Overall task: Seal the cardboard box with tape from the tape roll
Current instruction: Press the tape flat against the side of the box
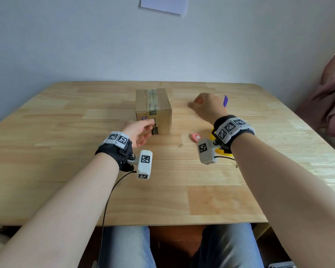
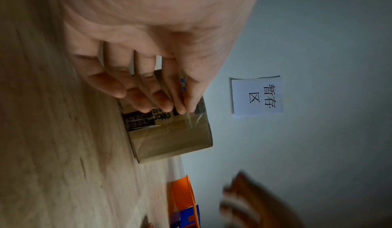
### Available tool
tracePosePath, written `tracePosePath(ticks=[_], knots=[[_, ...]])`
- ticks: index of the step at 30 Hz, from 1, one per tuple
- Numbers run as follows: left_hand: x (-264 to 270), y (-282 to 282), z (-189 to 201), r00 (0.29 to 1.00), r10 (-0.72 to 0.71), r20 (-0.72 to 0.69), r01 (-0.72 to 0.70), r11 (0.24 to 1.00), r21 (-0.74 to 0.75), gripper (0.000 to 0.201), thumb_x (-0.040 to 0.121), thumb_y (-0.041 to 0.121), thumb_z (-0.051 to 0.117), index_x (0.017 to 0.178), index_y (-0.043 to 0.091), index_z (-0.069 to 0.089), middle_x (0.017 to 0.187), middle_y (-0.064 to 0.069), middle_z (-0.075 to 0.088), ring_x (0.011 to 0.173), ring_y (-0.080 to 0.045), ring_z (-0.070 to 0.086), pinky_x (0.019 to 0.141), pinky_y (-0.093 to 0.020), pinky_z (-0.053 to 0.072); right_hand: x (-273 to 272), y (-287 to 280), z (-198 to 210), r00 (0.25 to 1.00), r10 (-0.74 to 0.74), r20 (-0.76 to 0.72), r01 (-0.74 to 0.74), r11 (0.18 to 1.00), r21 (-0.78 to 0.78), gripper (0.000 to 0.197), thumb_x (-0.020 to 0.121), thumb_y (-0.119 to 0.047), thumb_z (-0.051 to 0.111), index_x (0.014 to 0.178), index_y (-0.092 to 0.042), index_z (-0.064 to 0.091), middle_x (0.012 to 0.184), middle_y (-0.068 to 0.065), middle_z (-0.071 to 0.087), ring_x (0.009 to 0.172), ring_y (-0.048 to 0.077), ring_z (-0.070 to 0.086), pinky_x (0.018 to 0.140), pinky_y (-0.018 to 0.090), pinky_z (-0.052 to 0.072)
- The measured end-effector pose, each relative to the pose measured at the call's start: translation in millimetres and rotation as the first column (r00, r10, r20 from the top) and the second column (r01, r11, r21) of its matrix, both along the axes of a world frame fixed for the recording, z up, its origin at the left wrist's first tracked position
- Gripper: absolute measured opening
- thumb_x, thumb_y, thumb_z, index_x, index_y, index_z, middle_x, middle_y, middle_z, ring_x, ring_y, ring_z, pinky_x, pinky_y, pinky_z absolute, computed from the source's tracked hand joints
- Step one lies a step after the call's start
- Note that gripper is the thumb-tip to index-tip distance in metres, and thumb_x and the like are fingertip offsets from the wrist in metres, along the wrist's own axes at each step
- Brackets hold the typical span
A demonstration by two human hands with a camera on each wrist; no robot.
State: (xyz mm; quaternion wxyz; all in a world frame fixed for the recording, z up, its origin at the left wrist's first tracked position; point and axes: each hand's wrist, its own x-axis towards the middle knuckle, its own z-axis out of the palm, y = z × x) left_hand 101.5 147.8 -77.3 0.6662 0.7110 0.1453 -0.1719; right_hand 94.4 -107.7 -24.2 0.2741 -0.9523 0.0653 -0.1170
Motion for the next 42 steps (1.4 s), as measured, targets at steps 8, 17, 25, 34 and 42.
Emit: tracePosePath(ticks=[8, 17, 25, 34, 42], knots=[[6.4, 12.3, -4.4, 0.993, 0.016, 0.115, -0.027, 0.995, 0.093, 0.032, 0.081, 0.039, 0.082, 0.103, 0.018, 0.075, 0.094, 0.005, 0.078, 0.078, -0.014, 0.069, 0.071, -0.031, 0.052, 38.9, 83.3, 14.2, 0.867, 0.492, 0.077, -0.481, 0.868, -0.124, 0.033, 0.101, -0.038, 0.055, 0.124, -0.023, 0.074, 0.135, -0.002, 0.069, 0.125, 0.019, 0.063, 0.108, 0.040, 0.047], [5.7, 23.0, -14.3, 0.992, 0.008, 0.122, -0.018, 0.997, 0.081, 0.034, 0.077, 0.044, 0.084, 0.101, 0.021, 0.079, 0.077, 0.008, 0.068, 0.072, -0.013, 0.064, 0.066, -0.029, 0.054, 64.7, 90.6, -23.4, 0.826, 0.561, -0.052, -0.564, 0.823, -0.069, 0.044, 0.099, -0.055, 0.053, 0.129, -0.029, 0.071, 0.146, -0.007, 0.059, 0.137, 0.019, 0.046, 0.115, 0.041, 0.035], [6.4, 15.6, -29.3, 0.978, 0.059, 0.202, -0.073, 0.995, 0.063, 0.032, 0.076, 0.048, 0.083, 0.101, 0.027, 0.080, 0.066, 0.003, 0.054, 0.058, -0.016, 0.046, 0.057, -0.030, 0.039, 61.6, 89.1, -37.1, 0.865, 0.501, 0.033, -0.501, 0.866, -0.008, 0.053, 0.090, -0.060, 0.063, 0.134, -0.032, 0.068, 0.147, -0.015, 0.058, 0.136, 0.015, 0.035, 0.111, 0.030, 0.035], [12.9, 12.9, -29.5, 0.986, 0.056, 0.155, -0.064, 0.997, 0.044, 0.026, 0.081, 0.041, 0.082, 0.098, 0.022, 0.079, 0.059, 0.009, 0.051, 0.049, -0.007, 0.046, 0.049, -0.024, 0.041, 56.4, 92.0, -48.7, 0.882, 0.460, 0.099, -0.447, 0.885, -0.128, 0.066, 0.079, -0.063, 0.071, 0.137, -0.032, 0.064, 0.142, -0.017, 0.061, 0.125, 0.020, 0.043, 0.101, 0.042, 0.047], [12.8, 19.4, -22.0, 0.988, -0.021, -0.155, -0.011, 0.979, -0.205, 0.021, 0.086, 0.028, 0.080, 0.096, 0.013, 0.069, 0.059, 0.006, 0.048, 0.047, -0.005, 0.044, 0.039, -0.016, 0.039, 56.3, 91.6, -54.9, 0.886, 0.450, 0.114, -0.435, 0.891, -0.131, 0.068, 0.078, -0.061, 0.074, 0.140, -0.035, 0.061, 0.145, -0.021, 0.057, 0.125, 0.018, 0.042, 0.099, 0.039, 0.048]])
